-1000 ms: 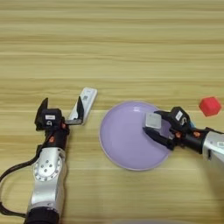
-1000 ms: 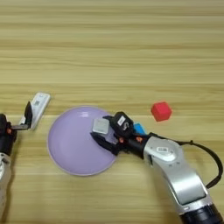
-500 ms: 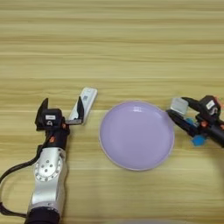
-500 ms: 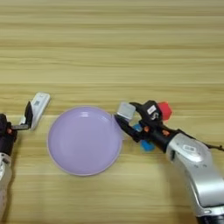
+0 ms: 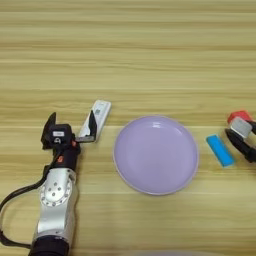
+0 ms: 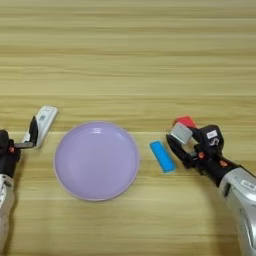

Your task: Move the objects on the table

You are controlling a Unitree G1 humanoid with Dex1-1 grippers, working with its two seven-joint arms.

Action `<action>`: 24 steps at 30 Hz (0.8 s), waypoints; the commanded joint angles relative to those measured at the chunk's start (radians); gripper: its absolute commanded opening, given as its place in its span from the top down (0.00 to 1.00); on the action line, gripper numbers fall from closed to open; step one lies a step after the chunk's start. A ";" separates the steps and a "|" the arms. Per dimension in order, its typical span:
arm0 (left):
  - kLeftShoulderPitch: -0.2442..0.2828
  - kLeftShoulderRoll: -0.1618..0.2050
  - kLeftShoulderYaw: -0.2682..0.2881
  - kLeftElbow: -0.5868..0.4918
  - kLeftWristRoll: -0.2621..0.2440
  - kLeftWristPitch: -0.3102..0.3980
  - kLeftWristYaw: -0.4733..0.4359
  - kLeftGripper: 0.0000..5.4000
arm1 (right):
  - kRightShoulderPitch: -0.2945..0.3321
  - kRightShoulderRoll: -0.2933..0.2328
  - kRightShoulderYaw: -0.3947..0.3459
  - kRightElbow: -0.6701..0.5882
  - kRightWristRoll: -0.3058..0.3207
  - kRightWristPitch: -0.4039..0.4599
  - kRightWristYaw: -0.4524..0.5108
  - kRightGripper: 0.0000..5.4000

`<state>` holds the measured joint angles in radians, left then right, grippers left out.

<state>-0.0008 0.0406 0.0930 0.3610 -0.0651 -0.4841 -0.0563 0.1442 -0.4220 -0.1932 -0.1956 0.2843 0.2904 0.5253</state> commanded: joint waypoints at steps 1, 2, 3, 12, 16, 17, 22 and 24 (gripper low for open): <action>-0.015 0.000 -0.004 0.009 0.004 0.012 -0.003 0.00 | -0.002 -0.008 -0.014 0.035 -0.017 -0.018 -0.019 0.43; -0.014 0.000 -0.004 0.009 0.004 0.011 -0.003 0.00 | -0.002 -0.008 -0.012 0.045 -0.021 -0.022 -0.020 0.43; -0.014 0.001 -0.003 0.009 0.004 0.011 -0.004 0.00 | -0.001 -0.007 -0.009 0.054 -0.024 -0.026 -0.021 0.43; -0.008 0.001 -0.002 0.003 0.003 0.011 -0.007 0.00 | -0.001 -0.002 0.021 0.137 -0.069 -0.044 -0.031 0.43; -0.007 0.001 -0.002 0.000 0.003 0.012 -0.007 0.00 | -0.013 -0.007 0.019 0.188 -0.100 -0.066 -0.055 0.43; -0.006 0.001 -0.002 -0.001 0.003 0.012 -0.007 0.00 | -0.015 -0.007 0.019 0.195 -0.102 -0.069 -0.057 0.43; -0.007 0.002 -0.002 0.000 0.003 0.013 -0.007 0.00 | -0.019 -0.004 0.028 0.213 -0.114 -0.087 -0.065 0.43; -0.006 0.002 -0.002 0.000 0.003 0.013 -0.008 0.00 | -0.018 -0.004 0.031 0.215 -0.120 -0.096 -0.069 0.36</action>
<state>-0.0086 0.0412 0.0936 0.3628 -0.0659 -0.4843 -0.0622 0.1318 -0.4215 -0.1668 0.0068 0.1780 0.2037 0.4628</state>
